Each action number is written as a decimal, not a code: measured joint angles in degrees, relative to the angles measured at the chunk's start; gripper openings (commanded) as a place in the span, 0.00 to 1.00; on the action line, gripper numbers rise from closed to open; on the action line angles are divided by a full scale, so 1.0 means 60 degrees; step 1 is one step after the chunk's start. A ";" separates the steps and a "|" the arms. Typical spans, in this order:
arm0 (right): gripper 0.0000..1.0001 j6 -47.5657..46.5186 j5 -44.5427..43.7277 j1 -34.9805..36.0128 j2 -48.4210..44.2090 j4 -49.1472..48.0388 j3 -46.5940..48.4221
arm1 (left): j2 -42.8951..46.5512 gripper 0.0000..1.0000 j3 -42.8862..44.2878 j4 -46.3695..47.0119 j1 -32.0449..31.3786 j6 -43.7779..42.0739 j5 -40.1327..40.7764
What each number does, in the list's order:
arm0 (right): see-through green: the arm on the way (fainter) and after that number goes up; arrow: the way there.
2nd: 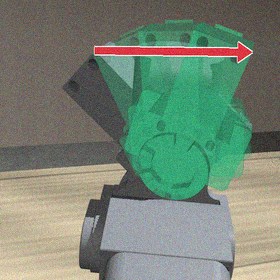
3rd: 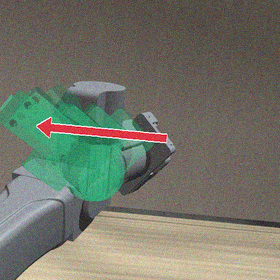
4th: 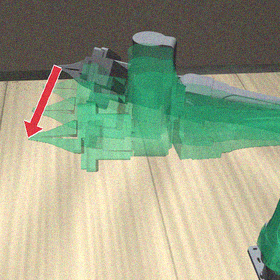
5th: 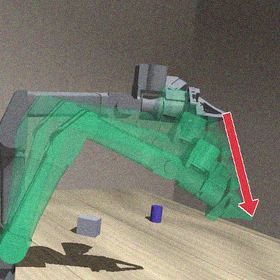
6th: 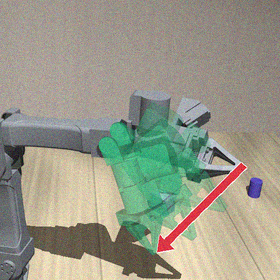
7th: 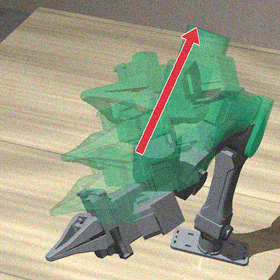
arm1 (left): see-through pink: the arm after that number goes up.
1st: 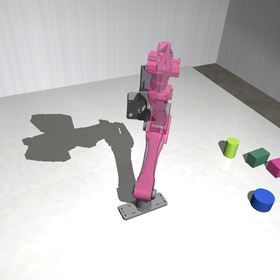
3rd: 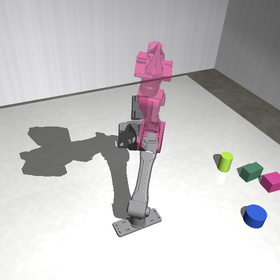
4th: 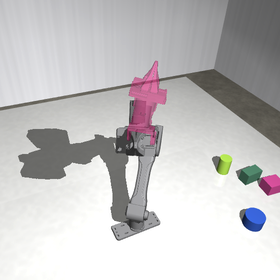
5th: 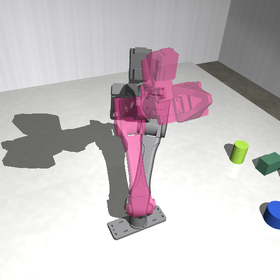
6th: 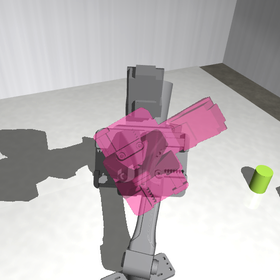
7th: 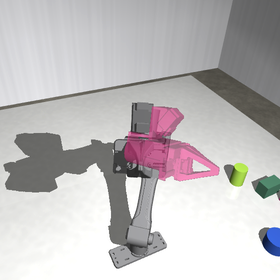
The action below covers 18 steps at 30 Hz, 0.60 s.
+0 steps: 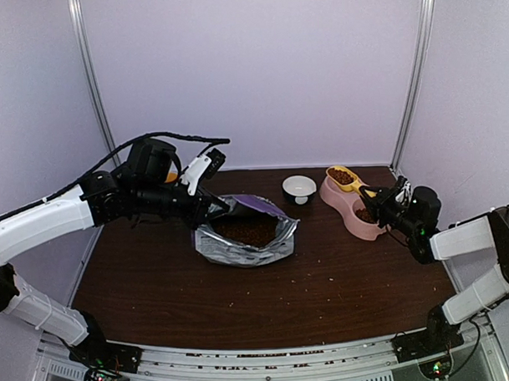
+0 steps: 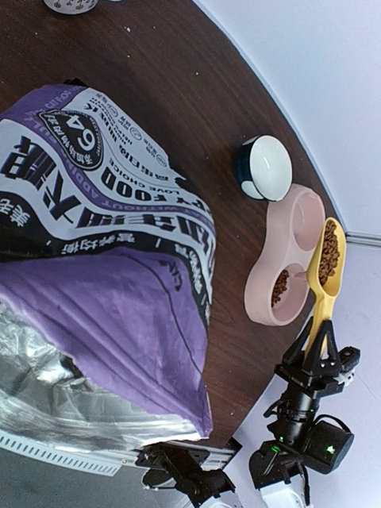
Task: Serve the pet food
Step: Place the pet food in the pet food bowl.
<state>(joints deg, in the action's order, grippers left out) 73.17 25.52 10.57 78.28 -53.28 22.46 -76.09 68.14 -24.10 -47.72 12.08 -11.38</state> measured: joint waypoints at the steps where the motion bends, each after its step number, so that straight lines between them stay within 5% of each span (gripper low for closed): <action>1: 0.00 0.0004 -0.0007 -0.0018 0.0113 -0.0087 0.0022 | 0.0000 0.00 0.0000 0.0000 0.0000 -0.0004 0.0000; 18: 0.00 0.0026 -0.0586 -0.0433 0.0991 -0.0637 0.0036 | 0.0076 0.00 0.0000 -0.0091 0.0007 -0.0040 0.0087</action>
<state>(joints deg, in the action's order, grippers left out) 73.32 22.00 7.97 84.23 -57.10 22.68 -75.64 68.14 -24.64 -47.68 11.84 -10.85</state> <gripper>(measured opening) 0.195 0.004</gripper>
